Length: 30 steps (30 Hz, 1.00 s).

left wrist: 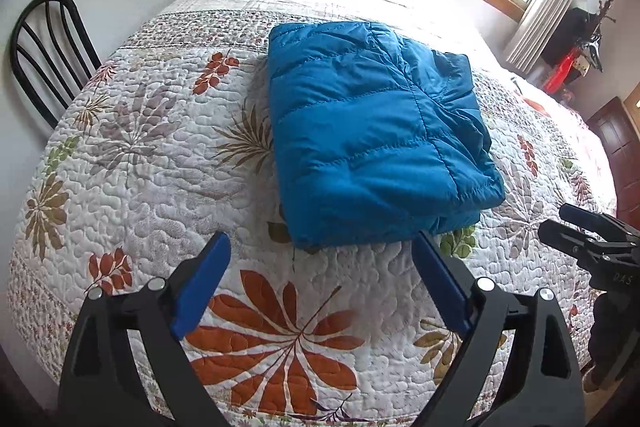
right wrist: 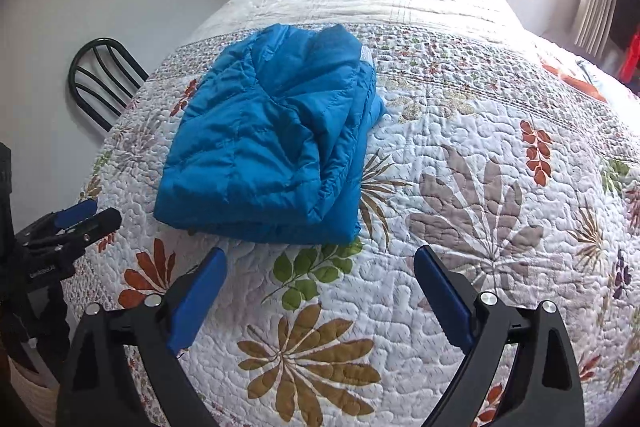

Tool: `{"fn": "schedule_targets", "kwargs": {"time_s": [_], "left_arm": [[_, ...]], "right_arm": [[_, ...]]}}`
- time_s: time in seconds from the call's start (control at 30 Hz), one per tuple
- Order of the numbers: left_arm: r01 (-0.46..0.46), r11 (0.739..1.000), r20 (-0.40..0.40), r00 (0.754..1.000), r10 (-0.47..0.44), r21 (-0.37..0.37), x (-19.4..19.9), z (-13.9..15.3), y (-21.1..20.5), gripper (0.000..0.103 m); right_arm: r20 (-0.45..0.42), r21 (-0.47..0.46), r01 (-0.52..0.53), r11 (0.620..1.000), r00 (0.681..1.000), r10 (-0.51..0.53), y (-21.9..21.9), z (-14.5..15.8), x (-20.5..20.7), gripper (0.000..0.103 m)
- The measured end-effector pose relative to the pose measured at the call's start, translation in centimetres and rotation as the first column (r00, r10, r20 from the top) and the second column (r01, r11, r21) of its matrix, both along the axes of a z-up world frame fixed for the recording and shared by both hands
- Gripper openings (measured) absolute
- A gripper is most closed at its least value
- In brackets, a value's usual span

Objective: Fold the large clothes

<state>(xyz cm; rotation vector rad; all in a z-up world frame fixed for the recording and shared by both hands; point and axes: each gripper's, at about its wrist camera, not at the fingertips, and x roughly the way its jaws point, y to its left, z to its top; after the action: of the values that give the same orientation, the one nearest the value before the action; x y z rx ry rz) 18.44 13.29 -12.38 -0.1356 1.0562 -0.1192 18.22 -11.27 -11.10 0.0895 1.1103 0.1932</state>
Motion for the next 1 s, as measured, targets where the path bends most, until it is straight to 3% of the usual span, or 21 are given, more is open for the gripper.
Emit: {"fn": "schedule_targets", "kwargs": {"time_s": [0.37, 0.57, 1.0], "left_arm": [[-0.015, 1.000, 0.014, 1.000, 0.015, 0.012, -5.2, 3.1, -0.1, 0.092], [-0.011, 0.999, 0.025, 1.000, 0.010, 0.051, -7.3, 4.1, -0.3, 0.092], [-0.029, 0.998, 0.048, 0.998, 0.026, 0.053, -10.1, 5.9, -0.2, 0.092]], "right_arm": [[0.022, -0.010, -0.020, 1.000, 1.000, 0.020, 1.0, 3.7, -5.5, 0.096], [0.032, -0.023, -0.014, 1.000, 0.999, 0.014, 1.3, 4.8, -7.2, 0.096], [0.040, -0.017, -0.007, 1.000, 0.999, 0.008, 1.7, 6.3, -10.0, 0.096]]}}
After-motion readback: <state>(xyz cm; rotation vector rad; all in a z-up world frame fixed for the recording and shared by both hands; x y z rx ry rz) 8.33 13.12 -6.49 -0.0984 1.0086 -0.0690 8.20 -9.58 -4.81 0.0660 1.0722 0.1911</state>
